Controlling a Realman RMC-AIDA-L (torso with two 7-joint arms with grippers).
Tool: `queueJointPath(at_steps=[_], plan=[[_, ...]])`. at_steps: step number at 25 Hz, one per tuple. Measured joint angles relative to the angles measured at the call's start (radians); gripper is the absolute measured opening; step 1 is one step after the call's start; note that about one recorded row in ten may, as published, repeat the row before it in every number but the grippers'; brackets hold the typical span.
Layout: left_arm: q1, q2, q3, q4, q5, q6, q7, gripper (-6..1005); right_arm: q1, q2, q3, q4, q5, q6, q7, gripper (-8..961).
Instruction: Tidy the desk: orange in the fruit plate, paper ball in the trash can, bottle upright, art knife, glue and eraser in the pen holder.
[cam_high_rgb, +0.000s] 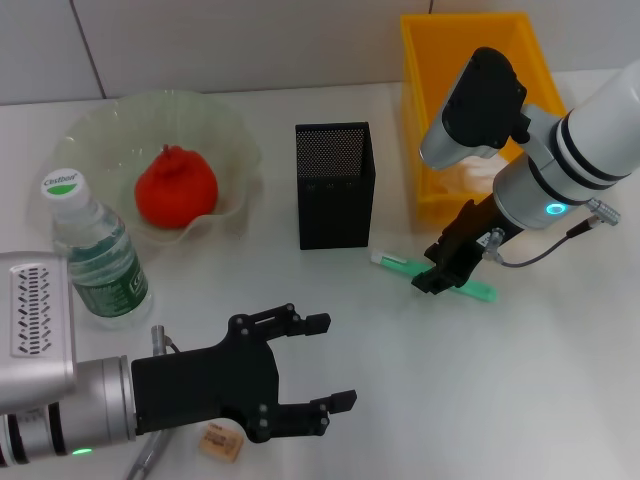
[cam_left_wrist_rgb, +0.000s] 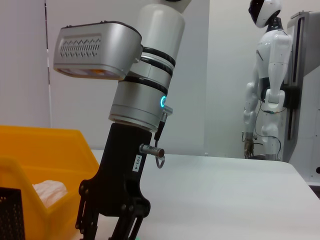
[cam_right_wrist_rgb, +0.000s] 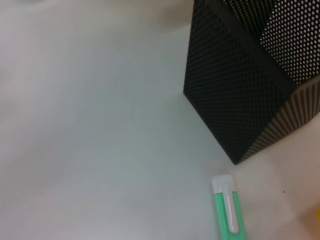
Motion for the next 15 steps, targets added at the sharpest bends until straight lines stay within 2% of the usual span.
queueJointPath(at_steps=[15], plan=[[0.0,0.0,-0.004,0.002,0.0,0.0,0.0,788,0.015,0.0,-0.006,0.032,-0.003,0.02,0.013,352]])
